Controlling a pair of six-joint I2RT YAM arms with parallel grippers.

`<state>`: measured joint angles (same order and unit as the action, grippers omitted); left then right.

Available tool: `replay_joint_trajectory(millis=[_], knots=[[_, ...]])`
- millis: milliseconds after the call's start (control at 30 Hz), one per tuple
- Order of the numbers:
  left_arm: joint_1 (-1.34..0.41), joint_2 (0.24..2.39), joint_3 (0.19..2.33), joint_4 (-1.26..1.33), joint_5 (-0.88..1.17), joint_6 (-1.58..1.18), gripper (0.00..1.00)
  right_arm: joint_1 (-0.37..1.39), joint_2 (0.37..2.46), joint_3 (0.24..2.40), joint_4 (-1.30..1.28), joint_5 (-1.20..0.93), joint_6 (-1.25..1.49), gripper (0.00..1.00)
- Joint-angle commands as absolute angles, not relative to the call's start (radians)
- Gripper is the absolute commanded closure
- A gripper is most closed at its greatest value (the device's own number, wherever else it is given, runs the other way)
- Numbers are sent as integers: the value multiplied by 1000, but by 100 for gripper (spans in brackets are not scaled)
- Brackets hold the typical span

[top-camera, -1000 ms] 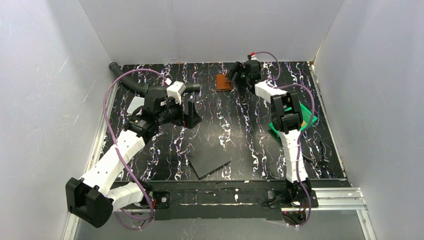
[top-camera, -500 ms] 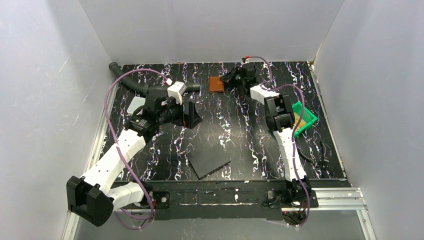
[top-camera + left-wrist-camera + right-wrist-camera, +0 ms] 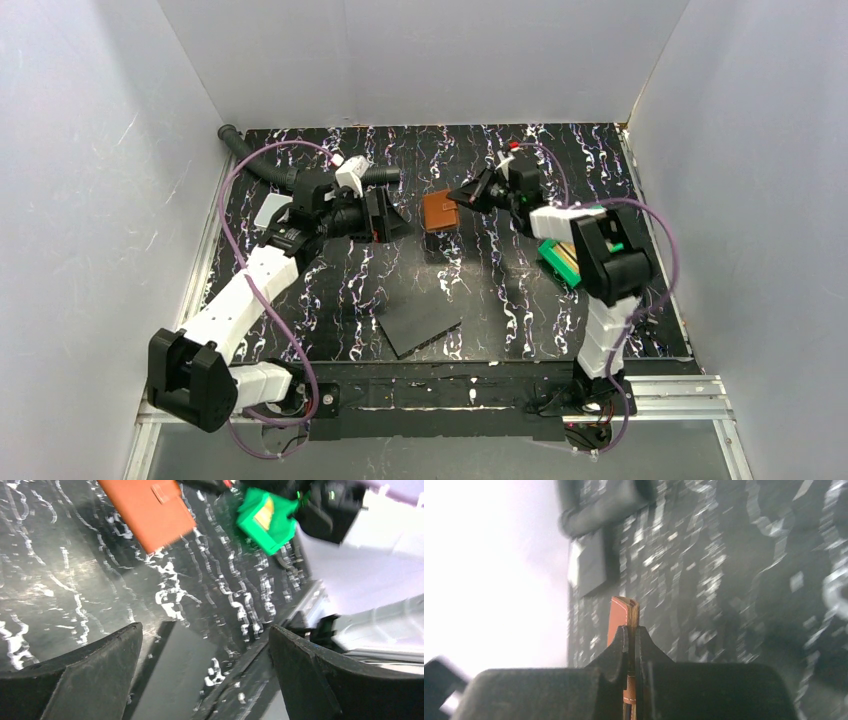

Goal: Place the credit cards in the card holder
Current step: Pick up the card holder from the center of the board.

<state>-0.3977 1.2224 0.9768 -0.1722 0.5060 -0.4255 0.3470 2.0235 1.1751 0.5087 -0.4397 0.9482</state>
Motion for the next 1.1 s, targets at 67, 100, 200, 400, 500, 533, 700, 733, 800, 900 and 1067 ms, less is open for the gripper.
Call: replay_joint_trajectory(millis=[67, 100, 200, 400, 500, 533, 700, 733, 800, 900, 1067], knots=[[-366, 1211, 873, 67, 653, -821, 10, 407, 1655, 882, 654, -493, 954, 99], [-372, 1182, 850, 67, 622, -837, 10, 423, 1607, 867, 606, -469, 910, 99], [-379, 1107, 798, 67, 577, -868, 7, 465, 1493, 842, 501, -441, 799, 99], [-420, 1060, 763, 44, 570, -877, 14, 497, 1357, 715, 673, -516, 790, 99], [-439, 1022, 720, 67, 570, -899, 14, 497, 1324, 682, 695, -520, 830, 99], [-450, 1015, 716, 69, 569, -898, 14, 498, 1312, 665, 719, -524, 849, 99], [-497, 1000, 703, 70, 548, -878, 15, 506, 1277, 638, 782, -549, 894, 99], [-502, 1005, 703, 70, 546, -885, 15, 506, 1272, 638, 777, -548, 901, 99], [-513, 1022, 706, 71, 549, -901, 17, 506, 1258, 642, 743, -517, 929, 99], [-543, 1012, 728, 38, 475, -879, 16, 506, 1239, 720, 374, -311, 1008, 99], [-646, 969, 818, -187, 58, -672, 9, 506, 1348, 996, -542, -23, 1292, 99]])
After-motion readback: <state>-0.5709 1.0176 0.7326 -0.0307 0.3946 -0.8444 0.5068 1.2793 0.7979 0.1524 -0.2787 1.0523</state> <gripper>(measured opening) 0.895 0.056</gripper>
